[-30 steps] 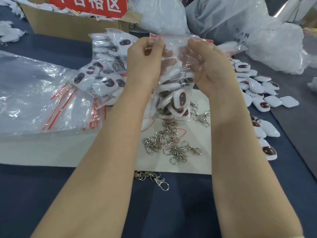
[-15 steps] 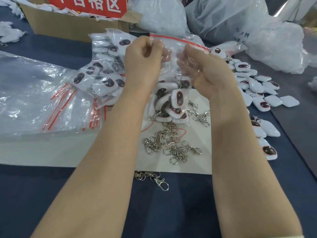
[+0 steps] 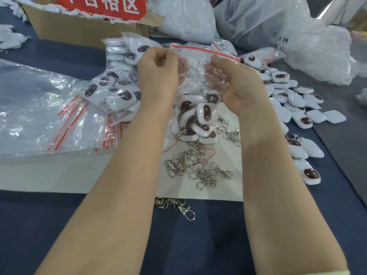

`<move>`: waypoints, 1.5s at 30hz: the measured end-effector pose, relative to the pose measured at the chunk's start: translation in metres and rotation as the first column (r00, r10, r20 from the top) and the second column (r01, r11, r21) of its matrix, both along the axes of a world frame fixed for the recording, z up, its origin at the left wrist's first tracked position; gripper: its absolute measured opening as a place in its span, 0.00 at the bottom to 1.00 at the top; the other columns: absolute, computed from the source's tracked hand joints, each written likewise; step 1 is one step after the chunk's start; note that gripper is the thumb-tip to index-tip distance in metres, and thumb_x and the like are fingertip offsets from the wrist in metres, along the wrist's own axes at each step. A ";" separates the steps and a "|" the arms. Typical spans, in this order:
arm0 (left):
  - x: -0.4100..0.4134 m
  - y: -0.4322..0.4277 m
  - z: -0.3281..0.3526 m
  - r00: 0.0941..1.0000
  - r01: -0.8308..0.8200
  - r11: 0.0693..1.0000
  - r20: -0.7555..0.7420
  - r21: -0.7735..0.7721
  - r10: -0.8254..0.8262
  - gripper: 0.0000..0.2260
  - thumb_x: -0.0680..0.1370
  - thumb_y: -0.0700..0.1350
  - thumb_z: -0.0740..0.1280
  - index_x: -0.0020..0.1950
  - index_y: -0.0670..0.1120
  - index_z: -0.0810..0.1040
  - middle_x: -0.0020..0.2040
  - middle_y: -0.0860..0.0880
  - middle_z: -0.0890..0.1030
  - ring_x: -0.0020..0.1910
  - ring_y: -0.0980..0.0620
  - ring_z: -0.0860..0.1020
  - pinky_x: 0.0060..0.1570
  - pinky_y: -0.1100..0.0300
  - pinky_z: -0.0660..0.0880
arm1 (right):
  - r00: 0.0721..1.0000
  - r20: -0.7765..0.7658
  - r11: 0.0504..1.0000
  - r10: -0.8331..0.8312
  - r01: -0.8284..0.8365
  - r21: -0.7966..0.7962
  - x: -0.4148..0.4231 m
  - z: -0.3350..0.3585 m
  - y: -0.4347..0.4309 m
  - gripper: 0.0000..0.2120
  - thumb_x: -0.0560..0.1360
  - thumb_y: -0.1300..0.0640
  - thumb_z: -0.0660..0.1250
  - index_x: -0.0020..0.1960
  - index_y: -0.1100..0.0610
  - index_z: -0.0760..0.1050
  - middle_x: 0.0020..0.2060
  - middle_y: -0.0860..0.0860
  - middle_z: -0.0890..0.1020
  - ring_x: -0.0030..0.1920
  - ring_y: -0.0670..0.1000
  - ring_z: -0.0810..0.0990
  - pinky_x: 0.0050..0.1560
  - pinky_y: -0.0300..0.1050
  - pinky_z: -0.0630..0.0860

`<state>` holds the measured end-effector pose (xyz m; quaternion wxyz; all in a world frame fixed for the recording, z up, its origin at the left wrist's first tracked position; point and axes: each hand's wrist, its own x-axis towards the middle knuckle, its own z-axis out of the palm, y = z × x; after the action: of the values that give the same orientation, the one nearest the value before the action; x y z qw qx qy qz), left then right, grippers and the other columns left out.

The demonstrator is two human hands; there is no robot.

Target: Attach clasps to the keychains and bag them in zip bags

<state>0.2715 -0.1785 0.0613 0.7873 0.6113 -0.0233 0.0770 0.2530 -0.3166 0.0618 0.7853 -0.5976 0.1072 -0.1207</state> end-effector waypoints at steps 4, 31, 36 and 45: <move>0.000 -0.001 -0.001 1.000 -0.025 1.000 0.004 0.006 0.025 0.07 0.80 0.39 0.61 0.43 0.45 0.73 0.36 0.49 0.81 0.36 0.54 0.82 0.38 0.62 0.78 | 1.000 -0.011 1.000 0.004 -0.005 -0.031 0.000 -0.001 0.001 0.05 0.75 0.61 0.70 0.41 0.58 0.78 0.33 0.49 0.85 0.37 0.45 0.84 0.45 0.40 0.77; 0.003 -0.002 -0.005 0.992 0.072 0.995 -0.097 -0.075 -0.079 0.08 0.79 0.39 0.65 0.40 0.42 0.78 0.34 0.51 0.81 0.32 0.60 0.78 0.39 0.68 0.77 | 1.000 0.015 0.999 0.008 -0.008 -0.041 -0.001 -0.002 0.002 0.07 0.76 0.62 0.68 0.39 0.58 0.79 0.33 0.49 0.85 0.36 0.47 0.83 0.40 0.40 0.76; 0.002 -0.002 -0.005 0.990 0.093 0.994 -0.096 -0.063 -0.099 0.07 0.78 0.39 0.66 0.40 0.42 0.78 0.33 0.51 0.81 0.33 0.61 0.79 0.39 0.68 0.76 | 1.000 0.012 1.000 0.006 -0.006 -0.024 -0.002 -0.001 0.003 0.06 0.76 0.63 0.68 0.39 0.58 0.79 0.33 0.49 0.85 0.36 0.47 0.83 0.44 0.40 0.76; 0.003 0.000 -0.005 0.998 0.042 0.999 -0.047 0.019 -0.041 0.05 0.76 0.39 0.67 0.41 0.43 0.79 0.34 0.53 0.82 0.34 0.63 0.78 0.40 0.68 0.74 | 0.999 0.026 1.000 0.021 -0.021 -0.023 -0.001 -0.001 0.004 0.07 0.76 0.63 0.68 0.39 0.58 0.79 0.33 0.49 0.84 0.36 0.46 0.83 0.44 0.40 0.76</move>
<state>0.2749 -0.1788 0.0559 0.7829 0.6202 -0.0183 0.0459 0.2517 -0.3121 0.0612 0.7809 -0.6062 0.0894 -0.1214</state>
